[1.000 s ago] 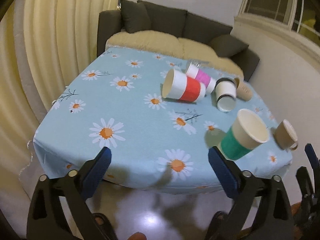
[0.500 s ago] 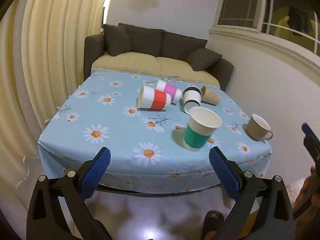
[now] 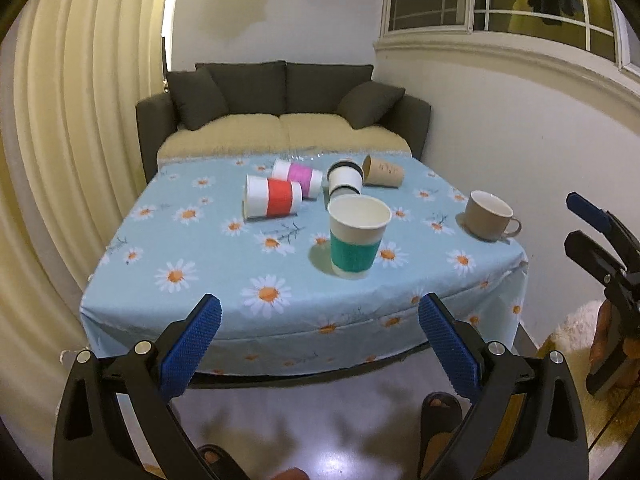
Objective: Flip cup upright
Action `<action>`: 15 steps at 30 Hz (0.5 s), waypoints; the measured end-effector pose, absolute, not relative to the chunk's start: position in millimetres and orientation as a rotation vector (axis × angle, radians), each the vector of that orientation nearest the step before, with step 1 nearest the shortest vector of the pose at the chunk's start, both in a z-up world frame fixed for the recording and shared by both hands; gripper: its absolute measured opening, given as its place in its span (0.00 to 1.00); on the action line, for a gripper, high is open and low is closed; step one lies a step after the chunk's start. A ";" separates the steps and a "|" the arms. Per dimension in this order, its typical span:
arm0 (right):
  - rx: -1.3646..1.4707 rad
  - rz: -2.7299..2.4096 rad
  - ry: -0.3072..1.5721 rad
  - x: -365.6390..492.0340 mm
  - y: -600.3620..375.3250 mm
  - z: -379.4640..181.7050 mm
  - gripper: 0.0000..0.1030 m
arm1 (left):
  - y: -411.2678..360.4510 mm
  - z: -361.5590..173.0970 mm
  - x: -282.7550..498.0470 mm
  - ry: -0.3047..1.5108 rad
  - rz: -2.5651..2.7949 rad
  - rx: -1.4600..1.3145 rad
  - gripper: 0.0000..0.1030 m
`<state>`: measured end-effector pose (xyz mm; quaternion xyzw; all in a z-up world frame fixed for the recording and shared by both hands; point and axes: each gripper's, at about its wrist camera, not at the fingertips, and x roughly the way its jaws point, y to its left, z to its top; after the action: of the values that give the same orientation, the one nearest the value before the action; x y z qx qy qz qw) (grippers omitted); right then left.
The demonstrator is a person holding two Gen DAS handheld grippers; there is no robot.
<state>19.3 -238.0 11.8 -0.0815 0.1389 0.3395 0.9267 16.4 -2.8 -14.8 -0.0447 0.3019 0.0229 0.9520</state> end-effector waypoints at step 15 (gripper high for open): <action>-0.184 0.725 0.386 44.1 -214.4 -13.2 0.95 | 1.0 -36.0 30.7 0.653 0.061 -0.114 0.94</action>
<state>44.1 -214.4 -13.2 -0.0894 0.1872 0.3519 0.9127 30.7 1.0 -36.0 -0.0559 0.3204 0.0301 0.9452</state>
